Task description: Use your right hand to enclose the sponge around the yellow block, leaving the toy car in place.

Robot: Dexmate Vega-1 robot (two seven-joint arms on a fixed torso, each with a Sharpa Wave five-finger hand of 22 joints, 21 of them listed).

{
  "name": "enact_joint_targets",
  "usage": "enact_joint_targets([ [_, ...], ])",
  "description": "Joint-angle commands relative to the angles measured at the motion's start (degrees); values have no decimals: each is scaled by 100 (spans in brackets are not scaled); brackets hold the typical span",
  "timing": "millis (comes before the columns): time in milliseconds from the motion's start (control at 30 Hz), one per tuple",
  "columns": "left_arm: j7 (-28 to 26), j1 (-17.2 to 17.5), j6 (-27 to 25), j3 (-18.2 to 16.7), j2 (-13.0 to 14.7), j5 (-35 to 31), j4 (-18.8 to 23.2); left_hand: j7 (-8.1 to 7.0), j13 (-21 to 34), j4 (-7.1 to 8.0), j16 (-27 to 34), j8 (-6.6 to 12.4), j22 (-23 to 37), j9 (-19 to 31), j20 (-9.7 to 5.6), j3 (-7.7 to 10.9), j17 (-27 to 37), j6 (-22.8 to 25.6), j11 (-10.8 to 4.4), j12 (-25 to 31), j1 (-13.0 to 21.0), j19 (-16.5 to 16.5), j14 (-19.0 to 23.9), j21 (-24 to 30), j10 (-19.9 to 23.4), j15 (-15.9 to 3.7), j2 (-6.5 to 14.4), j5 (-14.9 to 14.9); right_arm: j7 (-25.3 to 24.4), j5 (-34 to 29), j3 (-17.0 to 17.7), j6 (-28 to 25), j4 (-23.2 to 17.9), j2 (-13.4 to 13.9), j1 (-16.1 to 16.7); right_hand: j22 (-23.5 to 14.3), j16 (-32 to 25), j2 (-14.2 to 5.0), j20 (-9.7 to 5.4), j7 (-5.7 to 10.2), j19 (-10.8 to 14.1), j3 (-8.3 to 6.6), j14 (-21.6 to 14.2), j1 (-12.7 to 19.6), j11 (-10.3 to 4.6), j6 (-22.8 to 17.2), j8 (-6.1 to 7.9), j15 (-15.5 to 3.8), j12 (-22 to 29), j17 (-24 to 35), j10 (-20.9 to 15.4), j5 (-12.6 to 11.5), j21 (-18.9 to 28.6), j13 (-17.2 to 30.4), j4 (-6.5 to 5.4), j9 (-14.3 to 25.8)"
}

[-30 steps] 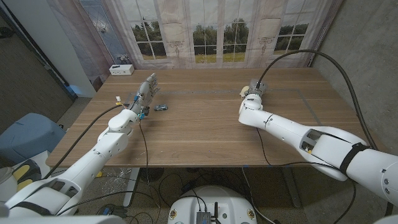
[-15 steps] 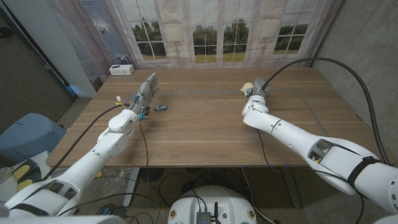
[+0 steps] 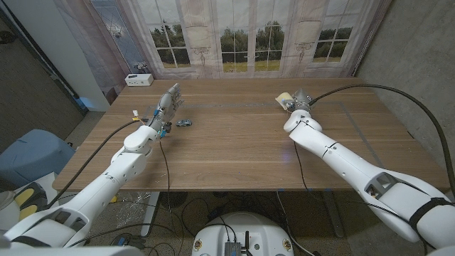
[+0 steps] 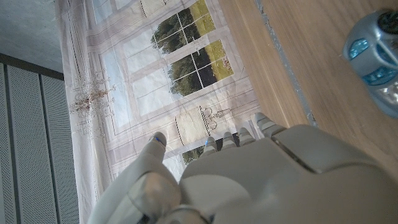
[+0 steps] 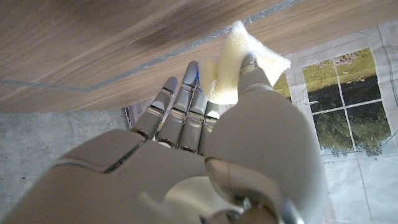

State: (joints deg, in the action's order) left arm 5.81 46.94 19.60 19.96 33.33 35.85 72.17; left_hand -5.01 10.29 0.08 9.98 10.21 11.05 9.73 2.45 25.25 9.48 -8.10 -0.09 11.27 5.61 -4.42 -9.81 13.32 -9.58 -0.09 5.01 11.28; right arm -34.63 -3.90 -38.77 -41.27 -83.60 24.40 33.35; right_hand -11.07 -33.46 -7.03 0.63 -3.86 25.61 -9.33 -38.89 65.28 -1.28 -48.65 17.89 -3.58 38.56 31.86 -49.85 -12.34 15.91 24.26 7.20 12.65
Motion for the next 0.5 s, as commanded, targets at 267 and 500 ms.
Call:
enact_joint_targets([
  [267,-69,92,0,-25,48,-30,163,-32,18,-35,25,12,21,14,54,4,31,-18,15,15,7,-9,-104,-39,-17,38,36,41,234,1236,997,1136,-712,306,738,-36,33,-322,7,873,96,-89,-17,268,-444,-926,10,-896,61,74,-442,55,61,52,-9,62],
  [500,-84,131,5,-29,67,-39,226,-27,18,-38,26,11,21,14,53,2,31,-21,14,15,8,-8,-99,-39,-17,32,36,41,324,1627,1229,1456,-881,409,955,-41,44,-317,17,857,118,-107,-10,268,-449,-913,6,-893,63,111,-417,75,79,45,-15,79],
])
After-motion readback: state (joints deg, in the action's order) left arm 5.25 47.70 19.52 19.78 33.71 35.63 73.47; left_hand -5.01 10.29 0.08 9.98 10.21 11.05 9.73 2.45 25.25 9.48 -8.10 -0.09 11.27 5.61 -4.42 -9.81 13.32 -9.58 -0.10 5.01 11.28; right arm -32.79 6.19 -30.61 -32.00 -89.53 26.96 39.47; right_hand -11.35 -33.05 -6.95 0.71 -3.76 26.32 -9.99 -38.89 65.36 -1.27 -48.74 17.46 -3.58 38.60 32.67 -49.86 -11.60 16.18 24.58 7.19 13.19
